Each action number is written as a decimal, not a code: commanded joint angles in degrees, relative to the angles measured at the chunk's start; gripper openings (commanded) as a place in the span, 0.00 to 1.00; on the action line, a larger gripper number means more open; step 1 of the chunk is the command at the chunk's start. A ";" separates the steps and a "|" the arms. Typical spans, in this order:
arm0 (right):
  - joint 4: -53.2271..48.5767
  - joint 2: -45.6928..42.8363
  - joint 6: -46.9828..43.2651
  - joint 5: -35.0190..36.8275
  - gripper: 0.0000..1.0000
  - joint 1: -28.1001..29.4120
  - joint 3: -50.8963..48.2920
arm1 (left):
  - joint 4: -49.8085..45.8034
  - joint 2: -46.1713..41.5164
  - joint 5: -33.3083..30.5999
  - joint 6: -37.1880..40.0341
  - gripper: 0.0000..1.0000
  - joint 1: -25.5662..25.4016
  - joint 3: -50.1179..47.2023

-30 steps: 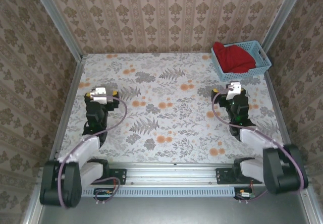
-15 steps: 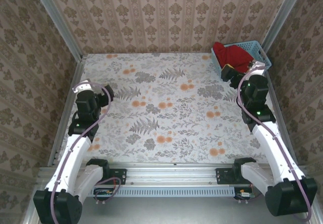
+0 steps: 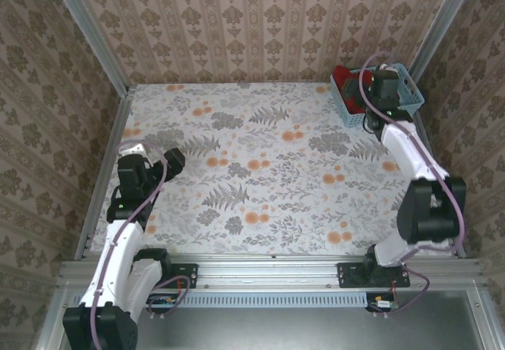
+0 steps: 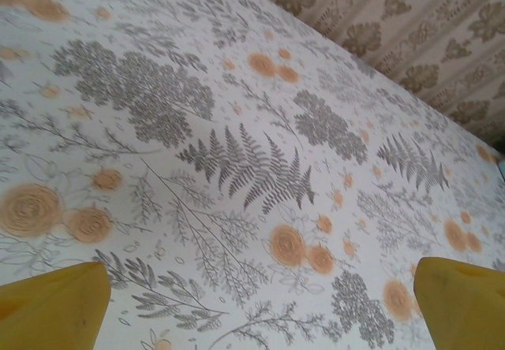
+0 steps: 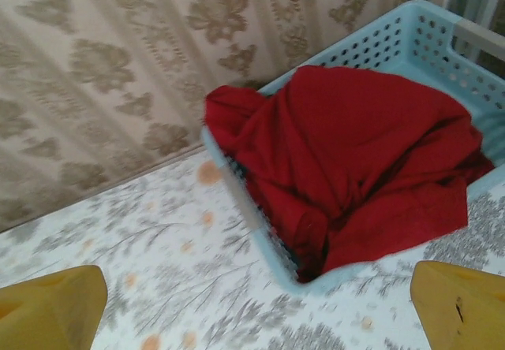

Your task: Fold the inside-out t-shirt

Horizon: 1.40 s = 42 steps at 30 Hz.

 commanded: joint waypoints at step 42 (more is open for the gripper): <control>-38.75 52.72 5.19 3.16 0.12 -3.21 70.66 | 8.42 6.16 5.94 0.66 1.00 0.22 -2.04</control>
